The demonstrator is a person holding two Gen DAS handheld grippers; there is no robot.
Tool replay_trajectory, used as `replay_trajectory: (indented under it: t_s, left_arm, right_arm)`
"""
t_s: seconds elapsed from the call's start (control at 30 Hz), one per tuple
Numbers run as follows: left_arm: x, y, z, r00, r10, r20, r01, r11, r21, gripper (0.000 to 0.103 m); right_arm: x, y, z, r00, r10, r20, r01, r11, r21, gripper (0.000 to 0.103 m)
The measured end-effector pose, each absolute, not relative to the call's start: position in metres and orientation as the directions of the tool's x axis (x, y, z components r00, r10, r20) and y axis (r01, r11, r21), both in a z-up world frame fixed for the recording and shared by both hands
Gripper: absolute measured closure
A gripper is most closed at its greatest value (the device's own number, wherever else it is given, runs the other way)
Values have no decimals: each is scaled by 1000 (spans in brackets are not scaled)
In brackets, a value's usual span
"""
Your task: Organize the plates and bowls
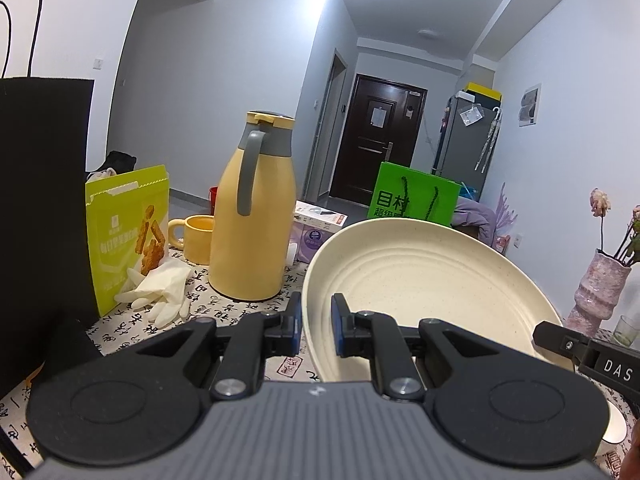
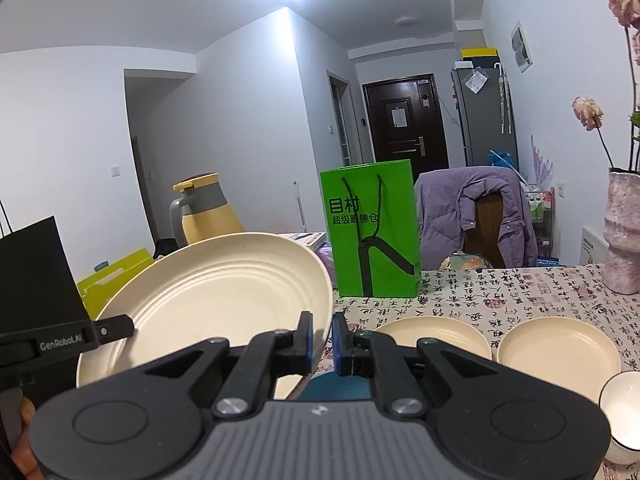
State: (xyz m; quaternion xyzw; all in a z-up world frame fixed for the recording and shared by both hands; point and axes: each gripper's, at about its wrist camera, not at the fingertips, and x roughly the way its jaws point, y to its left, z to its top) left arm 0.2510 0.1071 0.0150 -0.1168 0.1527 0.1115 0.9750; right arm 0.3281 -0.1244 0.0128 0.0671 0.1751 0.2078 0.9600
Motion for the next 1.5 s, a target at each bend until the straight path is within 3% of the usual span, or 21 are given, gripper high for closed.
replay_trajectory:
  t_s: [1.5]
  left_arm:
    - [178,43,26,954,135,-269,-177,974,-142,89]
  right_arm:
    - [255,-187,13,894,375,-245,-319,917,238,94]
